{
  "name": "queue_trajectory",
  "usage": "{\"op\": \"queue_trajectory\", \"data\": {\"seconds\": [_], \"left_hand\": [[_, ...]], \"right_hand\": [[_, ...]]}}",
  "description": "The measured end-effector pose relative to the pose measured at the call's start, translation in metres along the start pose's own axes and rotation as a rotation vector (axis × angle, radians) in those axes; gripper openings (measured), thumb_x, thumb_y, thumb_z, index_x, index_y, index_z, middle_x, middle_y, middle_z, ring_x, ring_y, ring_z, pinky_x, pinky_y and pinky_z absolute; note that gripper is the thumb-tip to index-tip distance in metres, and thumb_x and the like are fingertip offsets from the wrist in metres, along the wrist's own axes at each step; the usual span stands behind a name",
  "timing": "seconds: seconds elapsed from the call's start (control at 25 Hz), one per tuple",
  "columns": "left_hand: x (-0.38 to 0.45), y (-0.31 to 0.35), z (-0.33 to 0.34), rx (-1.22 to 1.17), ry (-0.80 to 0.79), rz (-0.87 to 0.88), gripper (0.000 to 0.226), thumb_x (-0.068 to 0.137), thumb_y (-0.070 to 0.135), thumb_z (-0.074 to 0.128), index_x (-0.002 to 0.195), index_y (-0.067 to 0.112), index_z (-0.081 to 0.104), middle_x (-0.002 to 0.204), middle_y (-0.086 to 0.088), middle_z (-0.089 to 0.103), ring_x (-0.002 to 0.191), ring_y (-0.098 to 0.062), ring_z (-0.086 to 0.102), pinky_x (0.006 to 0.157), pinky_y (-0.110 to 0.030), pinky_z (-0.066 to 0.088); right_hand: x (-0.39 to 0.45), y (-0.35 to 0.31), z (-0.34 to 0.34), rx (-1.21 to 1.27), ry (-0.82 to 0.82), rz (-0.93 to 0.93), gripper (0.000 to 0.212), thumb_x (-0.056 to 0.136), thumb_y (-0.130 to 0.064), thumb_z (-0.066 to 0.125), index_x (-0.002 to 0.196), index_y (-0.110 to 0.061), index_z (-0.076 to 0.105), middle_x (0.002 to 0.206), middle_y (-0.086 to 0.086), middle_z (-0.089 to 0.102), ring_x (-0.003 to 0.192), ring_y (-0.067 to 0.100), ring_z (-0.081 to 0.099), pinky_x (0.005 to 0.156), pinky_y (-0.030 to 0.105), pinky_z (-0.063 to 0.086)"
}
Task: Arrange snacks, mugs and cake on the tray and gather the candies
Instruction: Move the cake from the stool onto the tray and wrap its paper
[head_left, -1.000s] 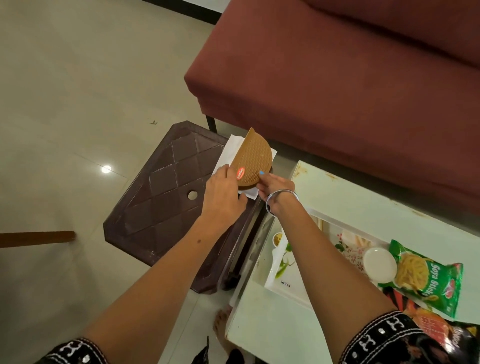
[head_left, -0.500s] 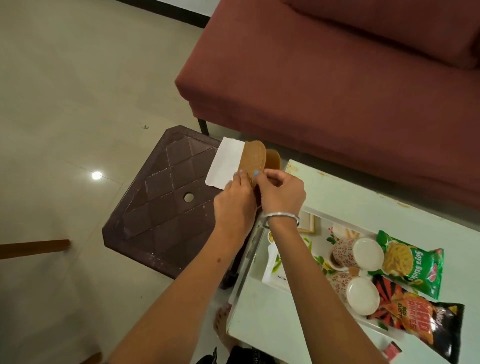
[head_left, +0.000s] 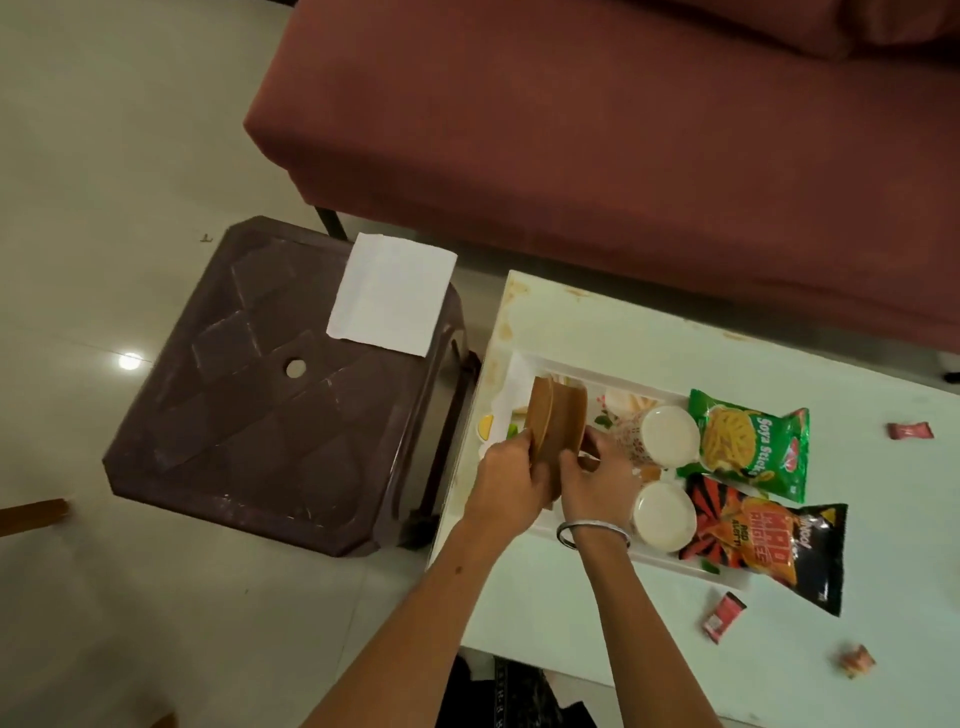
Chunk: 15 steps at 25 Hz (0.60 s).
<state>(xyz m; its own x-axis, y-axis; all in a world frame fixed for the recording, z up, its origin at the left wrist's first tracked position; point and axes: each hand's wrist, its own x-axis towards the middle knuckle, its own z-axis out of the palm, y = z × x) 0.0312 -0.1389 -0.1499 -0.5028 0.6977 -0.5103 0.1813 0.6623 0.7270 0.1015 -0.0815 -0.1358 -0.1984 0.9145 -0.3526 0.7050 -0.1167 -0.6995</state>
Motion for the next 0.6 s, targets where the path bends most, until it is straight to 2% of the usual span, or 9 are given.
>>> {"op": "queue_trajectory", "data": {"seconds": [0.08, 0.2, 0.28, 0.36, 0.44, 0.52, 0.6], "left_hand": [[0.007, -0.006, 0.008, -0.027, -0.053, -0.02, 0.025, 0.087, 0.01, 0.051, 0.111, 0.009, 0.059, 0.1, -0.013, 0.067, 0.087, -0.027, 0.064, 0.086, -0.039, 0.055], [0.018, -0.015, 0.018, -0.061, -0.051, -0.041, 0.03, 0.086, 0.007, 0.056, 0.116, 0.009, 0.059, 0.106, -0.013, 0.068, 0.097, -0.03, 0.064, 0.091, -0.036, 0.052], [0.023, -0.021, 0.025, -0.061, -0.054, -0.059, 0.031, 0.085, 0.005, 0.059, 0.115, 0.009, 0.059, 0.108, -0.013, 0.068, 0.099, -0.03, 0.063, 0.094, -0.038, 0.051], [0.027, -0.026, 0.03, -0.066, -0.064, -0.083, 0.034, 0.084, 0.004, 0.06, 0.117, 0.009, 0.058, 0.11, -0.012, 0.067, 0.102, -0.03, 0.062, 0.097, -0.04, 0.05], [0.03, -0.031, 0.034, -0.086, -0.058, -0.098, 0.036, 0.085, 0.003, 0.06, 0.12, 0.009, 0.057, 0.112, -0.012, 0.066, 0.104, -0.031, 0.061, 0.098, -0.043, 0.048], [0.031, -0.035, 0.037, -0.098, -0.045, -0.106, 0.038, 0.085, 0.002, 0.059, 0.122, 0.01, 0.055, 0.113, -0.012, 0.065, 0.106, -0.031, 0.06, 0.1, -0.044, 0.048], [0.032, -0.038, 0.039, -0.1, -0.035, -0.114, 0.041, 0.086, 0.004, 0.059, 0.126, 0.012, 0.053, 0.117, -0.012, 0.063, 0.11, -0.031, 0.058, 0.102, -0.046, 0.045]], "right_hand": [[0.004, 0.017, 0.003, 0.001, -0.041, 0.015, 0.03, 0.083, -0.007, 0.057, 0.112, -0.01, 0.063, 0.106, 0.006, 0.07, 0.082, 0.013, 0.059, 0.076, 0.023, 0.045], [0.011, 0.034, 0.009, -0.015, -0.095, -0.012, 0.033, 0.085, -0.008, 0.058, 0.118, -0.012, 0.06, 0.112, 0.004, 0.069, 0.086, 0.009, 0.057, 0.076, 0.015, 0.04], [0.016, 0.043, 0.013, -0.041, -0.113, -0.024, 0.035, 0.085, -0.008, 0.058, 0.12, -0.012, 0.059, 0.113, 0.005, 0.068, 0.093, 0.013, 0.061, 0.075, 0.011, 0.038], [0.022, 0.05, 0.016, -0.059, -0.14, -0.021, 0.038, 0.085, -0.006, 0.058, 0.123, -0.011, 0.057, 0.116, 0.007, 0.067, 0.102, 0.019, 0.062, 0.08, 0.014, 0.042], [0.025, 0.054, 0.02, -0.063, -0.178, -0.02, 0.043, 0.084, -0.003, 0.058, 0.126, -0.01, 0.055, 0.119, 0.01, 0.064, 0.106, 0.022, 0.062, 0.091, 0.025, 0.048], [0.025, 0.058, 0.023, -0.06, -0.199, -0.013, 0.046, 0.084, 0.0, 0.058, 0.128, -0.012, 0.053, 0.121, 0.011, 0.064, 0.105, 0.023, 0.063, 0.093, 0.032, 0.05], [0.025, 0.061, 0.025, -0.051, -0.198, -0.008, 0.047, 0.083, 0.002, 0.057, 0.128, -0.013, 0.053, 0.12, 0.01, 0.064, 0.104, 0.023, 0.064, 0.092, 0.031, 0.051]]}}
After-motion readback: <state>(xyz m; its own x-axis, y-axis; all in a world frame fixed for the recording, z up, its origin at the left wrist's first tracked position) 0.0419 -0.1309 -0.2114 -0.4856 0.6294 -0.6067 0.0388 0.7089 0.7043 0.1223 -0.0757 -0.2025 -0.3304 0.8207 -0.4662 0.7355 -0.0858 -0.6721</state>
